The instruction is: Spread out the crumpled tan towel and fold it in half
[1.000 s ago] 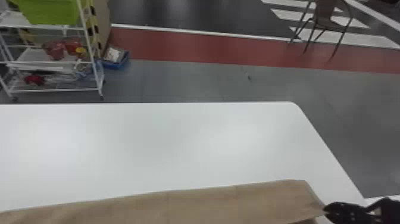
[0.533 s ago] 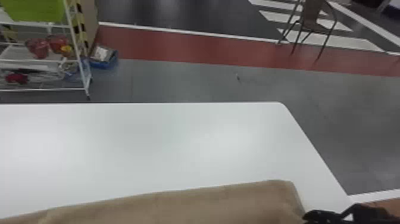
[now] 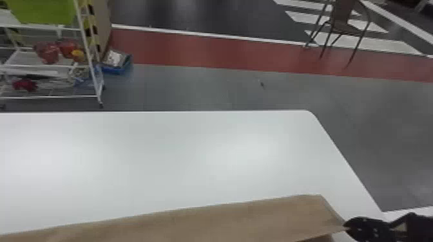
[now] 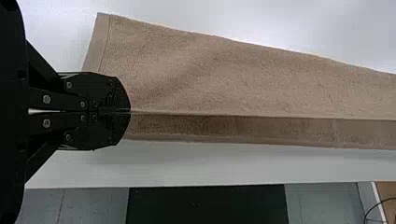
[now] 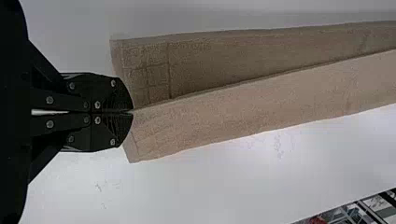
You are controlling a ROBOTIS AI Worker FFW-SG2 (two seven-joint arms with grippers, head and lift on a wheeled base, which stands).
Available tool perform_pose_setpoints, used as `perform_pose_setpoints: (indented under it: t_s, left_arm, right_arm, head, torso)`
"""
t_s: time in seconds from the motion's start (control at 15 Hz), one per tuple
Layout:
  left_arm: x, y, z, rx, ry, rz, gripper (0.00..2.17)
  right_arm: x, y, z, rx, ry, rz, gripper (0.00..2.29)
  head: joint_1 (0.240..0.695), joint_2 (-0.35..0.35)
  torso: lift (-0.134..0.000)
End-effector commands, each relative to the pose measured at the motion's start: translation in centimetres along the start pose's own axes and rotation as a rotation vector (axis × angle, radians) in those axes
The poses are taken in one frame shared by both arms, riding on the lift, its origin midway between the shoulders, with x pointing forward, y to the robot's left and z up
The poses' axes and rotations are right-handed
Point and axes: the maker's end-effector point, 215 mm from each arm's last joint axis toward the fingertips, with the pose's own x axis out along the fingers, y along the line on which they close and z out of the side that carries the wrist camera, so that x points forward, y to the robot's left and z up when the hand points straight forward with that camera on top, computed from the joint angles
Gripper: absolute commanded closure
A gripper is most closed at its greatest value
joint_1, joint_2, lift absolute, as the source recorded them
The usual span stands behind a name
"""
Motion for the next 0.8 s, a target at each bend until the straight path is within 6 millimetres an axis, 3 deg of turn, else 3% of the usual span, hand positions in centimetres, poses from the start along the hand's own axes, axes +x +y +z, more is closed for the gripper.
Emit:
perform_pose_setpoints:
  t_s: [0.0, 0.27, 0.6, 0.73]
  left_arm:
    - [0.0, -0.6, -0.8, -0.022, 0.005, -0.011, 1.54]
    - [1.8, -1.9, -1.5, -0.061, -0.011, -0.051, 1.54]
    - [2.8, -2.3, -1.7, -0.073, -0.015, -0.07, 1.54]
    - [2.7, -2.3, -1.9, -0.073, -0.011, -0.069, 1.54]
  right_arm:
    - [-0.4, -0.2, -0.1, 0.003, 0.001, -0.007, 2.04]
    - [0.6, 1.4, 0.2, 0.006, -0.005, 0.032, 2.03]
    - [1.9, 3.5, 0.1, -0.006, -0.001, 0.09, 2.04]
    - [1.7, 3.4, -0.3, -0.008, 0.01, 0.087, 2.04]
  head:
    - [0.695, -0.225]
    - [0.695, -0.206]
    - [0.695, -0.196]
    - [0.695, -0.195]
  torso:
    - [-0.12]
    - [-0.12]
    - [-0.12]
    - [-0.12]
